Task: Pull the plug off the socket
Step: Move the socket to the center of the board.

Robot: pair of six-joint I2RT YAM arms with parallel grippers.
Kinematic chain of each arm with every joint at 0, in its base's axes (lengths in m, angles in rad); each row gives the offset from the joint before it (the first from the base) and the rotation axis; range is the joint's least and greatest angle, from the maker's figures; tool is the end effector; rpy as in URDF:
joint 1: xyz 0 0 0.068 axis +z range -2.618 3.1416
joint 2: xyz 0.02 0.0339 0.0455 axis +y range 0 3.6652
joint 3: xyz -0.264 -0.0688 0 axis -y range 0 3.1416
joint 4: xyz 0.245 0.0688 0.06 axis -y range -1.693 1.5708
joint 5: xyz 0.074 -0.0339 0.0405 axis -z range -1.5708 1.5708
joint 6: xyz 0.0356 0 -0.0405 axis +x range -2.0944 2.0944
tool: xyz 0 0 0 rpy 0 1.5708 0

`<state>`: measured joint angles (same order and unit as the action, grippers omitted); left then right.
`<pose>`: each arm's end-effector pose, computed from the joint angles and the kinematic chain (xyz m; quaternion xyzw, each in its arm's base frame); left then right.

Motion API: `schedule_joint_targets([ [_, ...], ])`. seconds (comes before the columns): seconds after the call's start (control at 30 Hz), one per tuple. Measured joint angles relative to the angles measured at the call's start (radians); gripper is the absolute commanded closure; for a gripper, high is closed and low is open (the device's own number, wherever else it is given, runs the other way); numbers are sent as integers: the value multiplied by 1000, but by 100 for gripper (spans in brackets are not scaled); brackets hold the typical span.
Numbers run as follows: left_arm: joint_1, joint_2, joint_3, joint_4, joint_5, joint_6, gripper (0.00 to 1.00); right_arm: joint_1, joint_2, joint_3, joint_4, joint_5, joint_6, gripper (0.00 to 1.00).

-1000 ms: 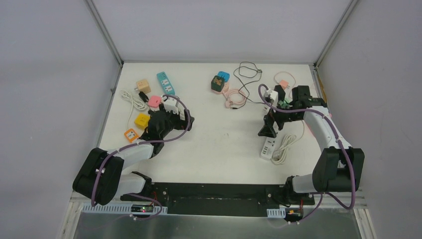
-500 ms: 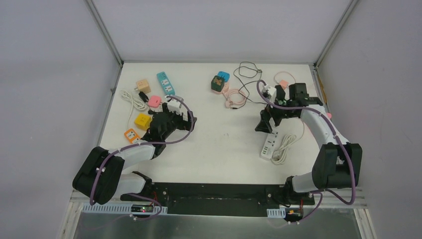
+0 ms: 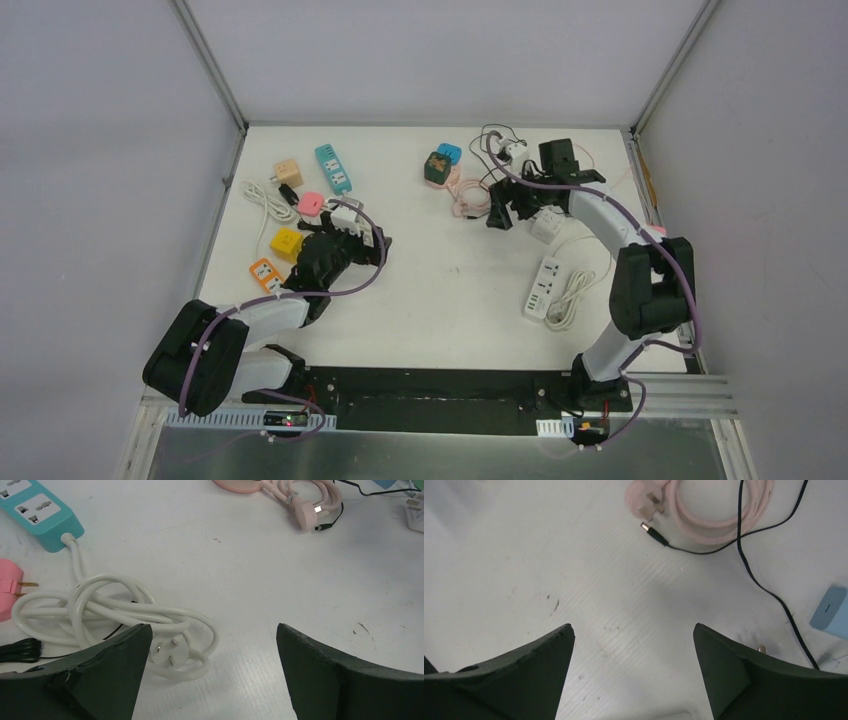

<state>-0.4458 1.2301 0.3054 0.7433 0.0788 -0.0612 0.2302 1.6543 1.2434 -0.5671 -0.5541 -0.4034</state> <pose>0.2107 -0.1038 0.1831 0.1715 0.7487 -0.1897 0.6116 0.3354 0.0978 0.2472 -0.3625 0.8493 0.2363 0.3025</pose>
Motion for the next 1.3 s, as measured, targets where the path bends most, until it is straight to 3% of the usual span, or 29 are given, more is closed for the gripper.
schedule_joint_targets([
  [0.17,0,0,0,13,0,0,1,63,95,98,58,72,139,14],
  [0.5,0,-15,-27,49,0,0,1,111,306,256,90,76,319,25],
  [1.13,0,-21,-35,69,0,0,1,119,576,491,57,101,398,28],
  [1.3,0,-21,-35,69,0,0,1,121,582,494,58,96,407,43],
])
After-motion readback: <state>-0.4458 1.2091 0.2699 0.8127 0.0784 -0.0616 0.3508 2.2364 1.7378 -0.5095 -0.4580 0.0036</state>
